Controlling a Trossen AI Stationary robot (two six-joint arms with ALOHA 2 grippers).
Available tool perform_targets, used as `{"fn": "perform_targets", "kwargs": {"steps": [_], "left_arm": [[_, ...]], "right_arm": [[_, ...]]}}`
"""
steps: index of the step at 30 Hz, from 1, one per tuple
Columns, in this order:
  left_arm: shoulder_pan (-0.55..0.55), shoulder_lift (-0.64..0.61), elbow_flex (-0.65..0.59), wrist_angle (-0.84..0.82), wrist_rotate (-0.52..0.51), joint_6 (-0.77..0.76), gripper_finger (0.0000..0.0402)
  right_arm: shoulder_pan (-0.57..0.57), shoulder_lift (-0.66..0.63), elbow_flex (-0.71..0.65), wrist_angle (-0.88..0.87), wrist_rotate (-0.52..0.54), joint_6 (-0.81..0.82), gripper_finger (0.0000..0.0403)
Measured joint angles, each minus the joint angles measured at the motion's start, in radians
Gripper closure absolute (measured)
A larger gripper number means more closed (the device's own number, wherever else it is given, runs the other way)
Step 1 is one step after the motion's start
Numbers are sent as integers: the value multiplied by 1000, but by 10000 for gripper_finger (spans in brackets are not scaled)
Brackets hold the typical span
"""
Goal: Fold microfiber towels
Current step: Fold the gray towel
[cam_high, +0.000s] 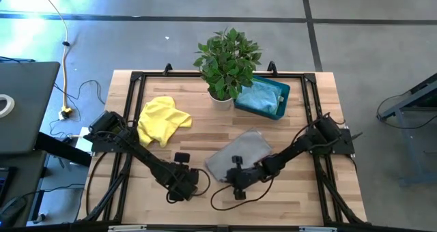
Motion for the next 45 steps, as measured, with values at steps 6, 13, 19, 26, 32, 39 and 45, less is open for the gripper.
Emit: {"fn": "perform_targets", "kwargs": {"steps": [6, 13, 19, 26, 32, 39, 45], "left_arm": [[0, 0, 0, 8, -4, -3, 301], [0, 0, 0, 13, -29, -3, 301], [0, 0, 0, 14, -29, -27, 301], [0, 0, 0, 17, -29, -27, 301], [0, 0, 0, 16, -29, -27, 301], [0, 0, 0, 16, -29, -27, 301], [0, 0, 0, 16, -32, -27, 301]], "right_arm": [[28, -17, 4, -9, -19, 147, 387], [69, -117, 7, -30, 105, 335, 394], [88, -200, 6, -251, 389, 522, 394], [76, -224, 6, -617, 625, 803, 394], [71, -224, 6, -833, 688, 975, 393], [70, -224, 6, -996, 649, 1120, 393], [77, -224, 6, -1076, 611, 1213, 393]]}}
